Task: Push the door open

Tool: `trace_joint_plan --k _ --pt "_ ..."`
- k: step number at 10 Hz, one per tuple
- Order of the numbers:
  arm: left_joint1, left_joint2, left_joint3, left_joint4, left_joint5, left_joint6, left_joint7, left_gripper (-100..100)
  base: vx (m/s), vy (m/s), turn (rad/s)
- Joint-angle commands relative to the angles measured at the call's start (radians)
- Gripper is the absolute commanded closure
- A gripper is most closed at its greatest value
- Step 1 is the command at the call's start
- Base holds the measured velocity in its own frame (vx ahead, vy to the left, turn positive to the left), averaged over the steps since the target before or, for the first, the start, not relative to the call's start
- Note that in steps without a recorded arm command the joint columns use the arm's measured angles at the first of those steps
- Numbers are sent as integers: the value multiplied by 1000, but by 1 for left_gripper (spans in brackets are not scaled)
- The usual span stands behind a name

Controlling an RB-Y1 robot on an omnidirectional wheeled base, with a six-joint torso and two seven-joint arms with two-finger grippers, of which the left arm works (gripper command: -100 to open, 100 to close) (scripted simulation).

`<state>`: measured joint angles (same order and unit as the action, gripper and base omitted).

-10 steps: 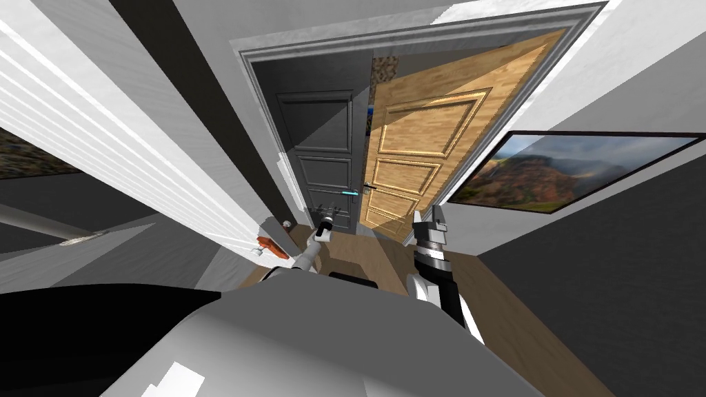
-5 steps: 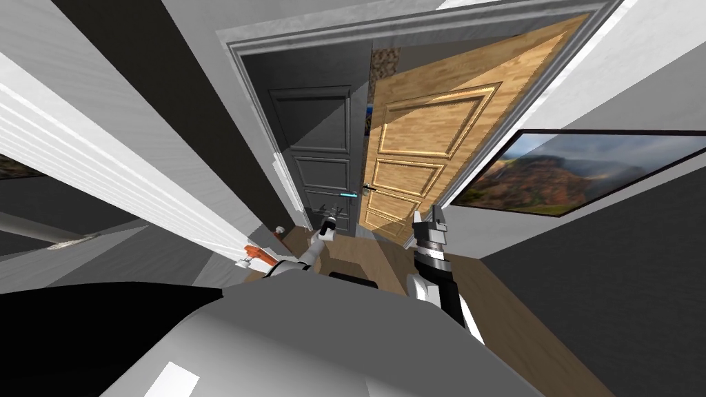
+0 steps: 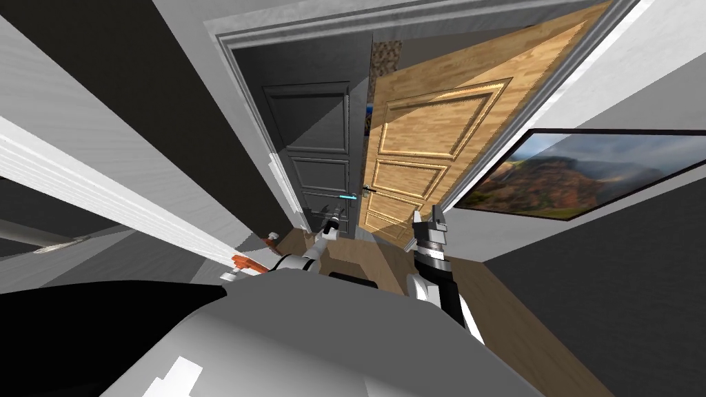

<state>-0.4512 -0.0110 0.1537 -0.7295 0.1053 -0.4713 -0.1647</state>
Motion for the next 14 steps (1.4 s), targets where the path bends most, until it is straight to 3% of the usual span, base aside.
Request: trace_joint_plan --k 1,4,5,6,7,8,10,11,14 --pt "-25 -15 3 38 0 3 -2 -100 169 -15 -5" --pt "-61 -32 8 95 0 -1 -3 -100 129 -10 -2" --pt "-66 -35 9 104 0 -1 -3 -100 103 -4 0" --pt "-54 -35 7 81 -1 6 -5 -100 39 -1 0" --pt "-56 -2 9 83 0 8 -5 -100 83 -8 -19" --pt "-56 13 10 84 1 9 -5 -100 150 -3 -18" --pt "-56 13 10 84 1 9 -5 -100 85 7 -1" --pt "-58 32 13 86 2 10 -4 -100 125 1 -24" --pt "-60 27 17 88 4 13 -4 -100 201 -5 -19"
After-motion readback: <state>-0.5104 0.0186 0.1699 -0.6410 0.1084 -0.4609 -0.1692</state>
